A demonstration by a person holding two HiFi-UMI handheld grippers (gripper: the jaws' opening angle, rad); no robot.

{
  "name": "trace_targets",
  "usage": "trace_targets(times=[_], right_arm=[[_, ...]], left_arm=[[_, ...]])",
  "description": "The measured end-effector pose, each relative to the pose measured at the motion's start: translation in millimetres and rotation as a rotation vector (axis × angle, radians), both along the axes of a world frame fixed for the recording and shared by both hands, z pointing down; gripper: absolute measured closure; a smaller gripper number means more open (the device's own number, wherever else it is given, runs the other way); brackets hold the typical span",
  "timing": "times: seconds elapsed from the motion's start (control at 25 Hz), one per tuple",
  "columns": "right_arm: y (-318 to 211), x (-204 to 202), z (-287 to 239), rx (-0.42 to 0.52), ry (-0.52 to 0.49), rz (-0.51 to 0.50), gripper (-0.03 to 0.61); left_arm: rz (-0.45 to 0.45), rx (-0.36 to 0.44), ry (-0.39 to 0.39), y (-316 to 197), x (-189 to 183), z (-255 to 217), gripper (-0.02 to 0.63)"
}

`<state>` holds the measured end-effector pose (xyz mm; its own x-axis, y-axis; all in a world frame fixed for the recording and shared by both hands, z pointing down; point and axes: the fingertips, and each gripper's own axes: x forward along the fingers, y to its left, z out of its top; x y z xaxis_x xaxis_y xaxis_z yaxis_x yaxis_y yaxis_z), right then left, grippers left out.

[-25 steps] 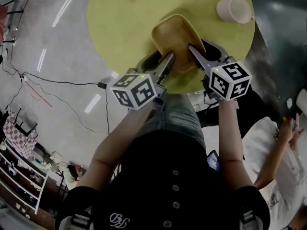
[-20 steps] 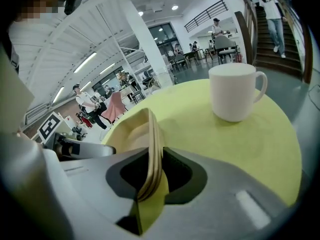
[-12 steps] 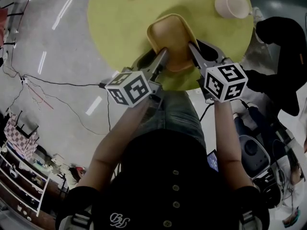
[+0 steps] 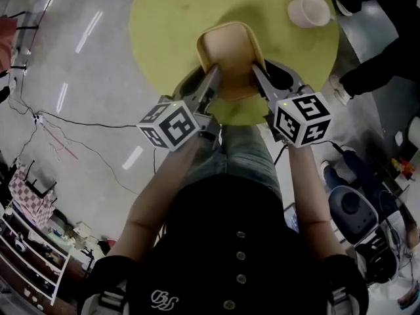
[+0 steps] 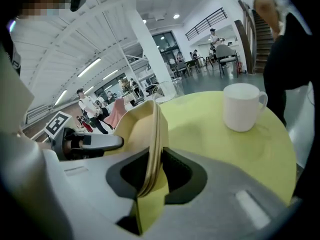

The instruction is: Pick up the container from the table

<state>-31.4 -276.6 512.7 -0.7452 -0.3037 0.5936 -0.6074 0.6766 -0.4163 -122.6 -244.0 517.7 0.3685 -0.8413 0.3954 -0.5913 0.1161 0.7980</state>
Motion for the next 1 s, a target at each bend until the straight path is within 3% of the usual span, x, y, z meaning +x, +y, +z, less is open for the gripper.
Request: trace_targets(times=[0.36, 0.76, 1.0], right_arm=[[29.0, -17.0, -45.2, 0.054, -0.076, 0.054, 0.517], [-7.4, -20.4, -98.0, 0.134, -0.152, 0.081, 0.508], [-15.3, -22.7, -114.3, 0.190, -0.159, 0.098, 0.508]], left_arm=[[0.037, 0.111, -0.010, 22.0, -20.8, -47.5, 0.483], [0.088, 0.245, -0.068, -20.5, -25.6, -101.3, 0.483], [0.091, 0.276, -0.096, -30.7, -28.8, -117.7, 0.485]])
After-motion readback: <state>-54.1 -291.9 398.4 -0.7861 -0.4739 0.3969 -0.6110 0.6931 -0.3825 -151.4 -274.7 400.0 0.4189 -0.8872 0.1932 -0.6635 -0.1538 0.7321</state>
